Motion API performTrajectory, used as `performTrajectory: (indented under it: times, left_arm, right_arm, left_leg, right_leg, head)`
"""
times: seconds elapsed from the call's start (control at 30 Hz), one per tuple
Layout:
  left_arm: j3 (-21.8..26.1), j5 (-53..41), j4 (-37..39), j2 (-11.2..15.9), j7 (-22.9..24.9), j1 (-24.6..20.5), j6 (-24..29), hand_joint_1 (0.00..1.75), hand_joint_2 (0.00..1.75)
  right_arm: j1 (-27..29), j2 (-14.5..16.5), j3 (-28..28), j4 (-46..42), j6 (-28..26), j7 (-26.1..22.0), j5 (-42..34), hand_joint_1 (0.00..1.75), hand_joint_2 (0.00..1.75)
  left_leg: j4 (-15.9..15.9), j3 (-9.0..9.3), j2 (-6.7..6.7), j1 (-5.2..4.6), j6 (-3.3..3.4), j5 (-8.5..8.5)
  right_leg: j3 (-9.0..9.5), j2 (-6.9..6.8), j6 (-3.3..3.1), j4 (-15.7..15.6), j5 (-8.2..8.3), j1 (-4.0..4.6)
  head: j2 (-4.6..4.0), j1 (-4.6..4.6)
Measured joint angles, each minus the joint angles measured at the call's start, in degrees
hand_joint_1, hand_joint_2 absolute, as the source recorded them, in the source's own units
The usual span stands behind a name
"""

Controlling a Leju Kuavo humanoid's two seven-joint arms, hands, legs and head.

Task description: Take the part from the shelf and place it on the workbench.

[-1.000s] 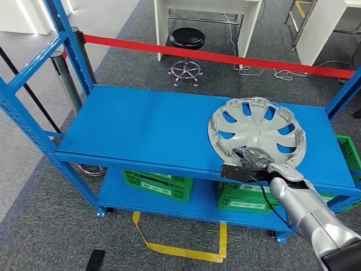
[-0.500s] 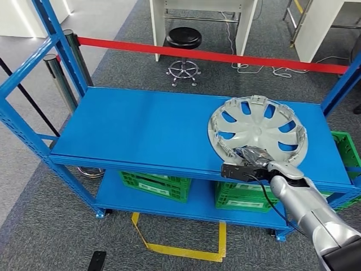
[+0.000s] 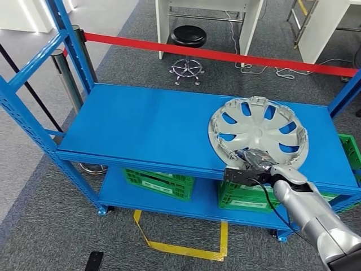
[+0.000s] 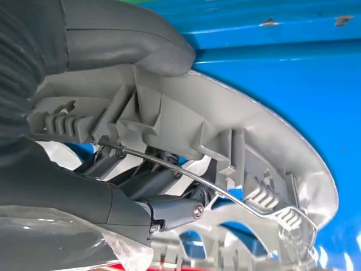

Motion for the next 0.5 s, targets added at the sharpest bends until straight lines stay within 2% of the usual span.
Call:
performTrajectory:
  times: [0.03, 0.07, 0.13, 0.2, 0.23, 0.3, 0.33, 0.37, 0.4, 0.43, 0.5]
  left_arm:
    - [0.1, 0.0, 0.0, 0.0, -0.1, 0.0, 0.0, 0.00, 0.00]
    - [0.2, 0.1, 0.0, 0.0, -0.2, 0.0, 0.0, 0.00, 0.00]
    - [0.3, 0.1, 0.0, 0.0, -0.4, 0.1, 0.0, 0.00, 0.00]
    - [0.3, 0.1, 0.0, 0.0, -0.5, 0.2, -0.1, 0.00, 0.00]
    - [0.3, 0.1, 0.0, 0.0, -0.6, 0.2, -0.1, 0.00, 0.00]
    - [0.4, 0.2, 0.0, 0.1, -0.7, 0.4, -0.1, 0.00, 0.00]
    - [0.4, 0.2, 0.0, 0.1, -0.7, 0.5, -0.1, 0.00, 0.00]
    - [0.4, 0.2, 0.0, 0.1, -0.7, 0.6, -0.1, 0.00, 0.00]
    - [0.5, 0.2, 0.0, 0.1, -0.7, 0.7, -0.1, 0.00, 0.00]
    - [0.5, 0.3, 0.0, 0.1, -0.7, 0.7, -0.1, 0.00, 0.00]
    - [0.7, 0.3, 0.0, 0.1, -0.8, 0.7, -0.1, 0.00, 0.00]
  right_arm:
    - [0.4, -0.2, 0.0, -0.8, -0.8, 0.0, 0.0, 1.75, 1.75]
    - [0.8, -0.4, 0.0, -1.7, -1.6, 0.0, 0.0, 1.75, 1.75]
    - [1.5, -0.7, 0.0, -3.2, -2.6, 0.0, 0.0, 1.75, 1.75]
    - [1.9, -0.8, 0.0, -4.3, -2.8, 0.1, 0.0, 1.75, 1.75]
    - [2.1, -0.9, 0.0, -4.7, -2.9, 0.1, 0.0, 1.75, 1.75]
    - [2.5, -1.0, 0.0, -5.2, -3.0, 0.2, 0.1, 1.75, 1.75]
    - [2.7, -1.0, 0.0, -5.4, -3.0, 0.3, 0.1, 1.75, 1.75]
    - [2.8, -1.0, 0.0, -5.5, -3.1, 0.3, 0.2, 1.75, 1.75]
    - [3.0, -1.1, -0.1, -5.8, -3.3, 0.3, 0.2, 1.75, 1.75]
    - [3.1, -1.2, -0.1, -6.1, -3.6, 0.4, 0.3, 1.75, 1.75]
    - [3.7, -1.7, -0.1, -7.5, -3.9, 0.8, 0.4, 1.75, 1.75]
  left_leg:
    - [0.0, -0.08, -0.11, -0.07, -0.32, 0.00]
    - [0.0, -0.16, -0.18, -0.11, -0.70, 0.04]
    - [-0.1, -0.26, -0.22, 0.00, -1.44, 0.13]
    - [1.6, -0.99, -0.16, 0.10, -1.98, -1.14]
    - [4.3, -2.16, -0.12, 0.12, -2.17, -2.76]
    - [12.3, -5.72, -0.09, 0.11, -2.43, -6.66]
    - [15.6, -7.22, -0.09, 0.11, -2.52, -7.78]
    - [17.1, -7.92, -0.09, 0.11, -2.54, -7.84]
    - [16.2, -7.53, -0.09, 0.11, -2.48, -6.70]
    - [13.2, -6.20, -0.09, 0.11, -2.35, -4.77]
    - [5.1, -2.58, -0.07, 0.05, -1.93, -1.08]
  right_leg:
    - [1.09, 0.03, -0.25, -2.3, 0.46, 0.07]
    - [1.53, 0.06, -0.53, -3.3, 0.42, 0.19]
    - [1.70, 0.08, -1.20, -3.4, 0.64, 0.26]
    - [1.86, 0.00, -1.91, -3.7, 1.05, 0.11]
    - [1.86, -0.07, -2.17, -3.8, 1.21, 0.02]
    - [1.76, -0.18, -2.40, -3.8, 1.18, 0.10]
    - [1.75, -0.20, -2.45, -3.8, 1.15, 0.14]
    - [1.77, -0.18, -2.48, -3.8, 1.12, 0.17]
    - [1.82, -0.15, -2.47, -3.8, 1.10, 0.19]
    - [1.89, -0.12, -2.42, -3.7, 1.06, 0.20]
    - [1.89, -0.09, -2.10, -3.5, 0.85, 0.34]
  head:
    - [0.00, -0.03]
    - [0.00, -0.05]
    - [0.00, -0.08]
    - [-0.01, -0.21]
    - [-0.01, -0.32]
    - [-0.01, -0.48]
    - [-0.01, -0.49]
    - [-0.01, -0.49]
    - [-0.01, -0.50]
    - [-0.01, -0.50]
    - [-0.01, -0.53]
